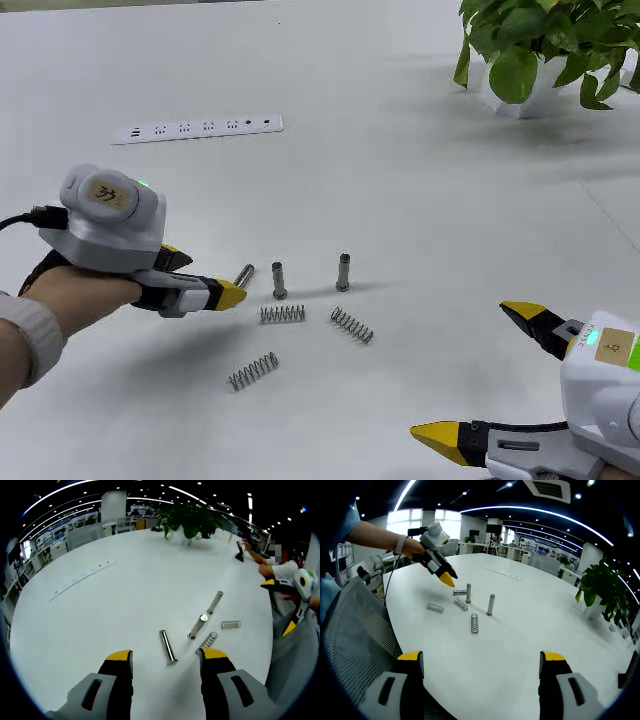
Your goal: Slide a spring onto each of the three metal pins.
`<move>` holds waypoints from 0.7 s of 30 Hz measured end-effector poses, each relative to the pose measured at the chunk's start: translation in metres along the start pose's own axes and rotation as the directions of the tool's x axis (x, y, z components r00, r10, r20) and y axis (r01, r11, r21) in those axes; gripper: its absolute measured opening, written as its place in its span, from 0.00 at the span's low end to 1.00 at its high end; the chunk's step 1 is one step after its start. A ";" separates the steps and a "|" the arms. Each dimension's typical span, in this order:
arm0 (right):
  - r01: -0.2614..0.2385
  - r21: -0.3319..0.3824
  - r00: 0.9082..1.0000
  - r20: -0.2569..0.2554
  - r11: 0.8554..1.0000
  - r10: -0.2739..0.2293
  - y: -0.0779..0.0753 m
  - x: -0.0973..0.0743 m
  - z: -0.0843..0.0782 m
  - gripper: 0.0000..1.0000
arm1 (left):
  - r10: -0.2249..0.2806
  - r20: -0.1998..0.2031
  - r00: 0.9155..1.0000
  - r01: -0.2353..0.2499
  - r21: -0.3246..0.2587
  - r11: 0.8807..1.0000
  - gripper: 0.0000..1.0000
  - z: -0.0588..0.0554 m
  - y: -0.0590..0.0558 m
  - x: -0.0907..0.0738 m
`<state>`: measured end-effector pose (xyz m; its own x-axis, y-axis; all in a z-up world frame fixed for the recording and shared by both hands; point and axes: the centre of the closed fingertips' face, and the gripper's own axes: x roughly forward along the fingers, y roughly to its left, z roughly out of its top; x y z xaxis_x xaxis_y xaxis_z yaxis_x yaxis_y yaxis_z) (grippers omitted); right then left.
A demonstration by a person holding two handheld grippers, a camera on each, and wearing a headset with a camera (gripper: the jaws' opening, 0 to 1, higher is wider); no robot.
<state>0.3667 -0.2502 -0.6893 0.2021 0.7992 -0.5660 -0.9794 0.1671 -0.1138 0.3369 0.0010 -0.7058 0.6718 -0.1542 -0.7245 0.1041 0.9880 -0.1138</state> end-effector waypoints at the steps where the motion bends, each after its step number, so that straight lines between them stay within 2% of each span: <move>1: -0.001 0.000 1.000 0.000 1.000 0.001 0.000 0.000 0.000 0.97 | 0.000 -0.008 1.000 0.000 -0.009 1.000 0.53 0.001 0.000 0.002; 9: 0.000 0.002 1.000 -0.003 1.000 0.000 0.000 0.001 0.000 0.97 | -0.010 -0.048 0.999 0.011 0.016 1.000 0.44 0.002 0.004 0.012; 13: 0.004 0.001 1.000 -0.002 1.000 -0.004 -0.001 0.001 0.000 0.97 | -0.018 -0.066 0.998 0.018 0.012 1.000 0.39 0.007 0.004 0.019; 15: 0.005 0.001 1.000 -0.002 1.000 -0.005 -0.001 0.001 0.000 0.97 | -0.017 -0.077 0.997 0.018 0.013 1.000 0.37 0.006 0.006 0.022; 21: 0.007 0.003 1.000 -0.003 1.000 -0.007 -0.002 0.001 -0.001 0.97 | -0.027 -0.127 0.992 0.028 0.010 1.000 0.29 0.003 0.003 0.033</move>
<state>0.3688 -0.2502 -0.6906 0.2087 0.7965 -0.5675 -0.9779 0.1743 -0.1151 0.3614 -0.0014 -0.7277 0.5703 -0.1793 -0.8016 0.1306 0.9833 -0.1271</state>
